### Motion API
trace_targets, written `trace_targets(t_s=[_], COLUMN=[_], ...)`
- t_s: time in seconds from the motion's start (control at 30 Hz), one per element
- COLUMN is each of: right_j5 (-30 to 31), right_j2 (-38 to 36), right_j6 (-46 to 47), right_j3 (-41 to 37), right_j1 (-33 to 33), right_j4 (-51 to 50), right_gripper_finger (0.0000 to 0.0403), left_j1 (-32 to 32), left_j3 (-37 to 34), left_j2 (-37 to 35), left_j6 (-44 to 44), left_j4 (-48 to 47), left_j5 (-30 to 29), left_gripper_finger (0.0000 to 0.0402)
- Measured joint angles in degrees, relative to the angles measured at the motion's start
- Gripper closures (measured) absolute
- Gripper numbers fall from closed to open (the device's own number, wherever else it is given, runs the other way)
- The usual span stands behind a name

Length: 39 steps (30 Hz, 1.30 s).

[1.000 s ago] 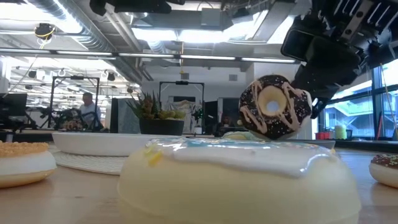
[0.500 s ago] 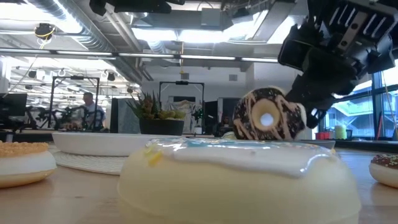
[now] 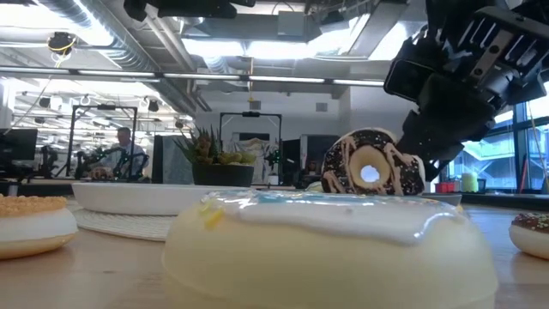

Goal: Pick & Place donuts
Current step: Put the large black donut on the gray plate

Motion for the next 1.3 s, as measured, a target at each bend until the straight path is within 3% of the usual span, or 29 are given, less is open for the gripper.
trace_targets(t_s=[0.37, 0.63, 1.13, 1.3], right_j5=[-2.3, -2.7, 10.5, 20.8], right_j2=[-0.5, -2.8, -2.9, -3.0], right_j6=[0.5, 0.2, -7.9, -12.6], right_j3=[0.0, 3.3, 23.1, 26.4], right_j1=[-0.6, -2.1, -2.3, -1.2], right_j4=[-2.6, -16.5, -58.6, -61.4], right_gripper_finger=[0.0243, 0.0215, 0.0215, 0.0215], left_j1=[0.0, 0.0, 0.1, 0.1], left_j3=[0.0, 0.0, 0.0, 0.0], left_j2=[0.0, 0.0, 0.0, 0.0], left_j6=[0.0, 0.0, 0.0, 0.0], left_j4=[0.0, 0.0, -0.2, -1.3], left_j5=[0.0, 0.3, 3.3, 3.4], left_gripper_finger=[0.0233, 0.0231, 0.0232, 0.0232])
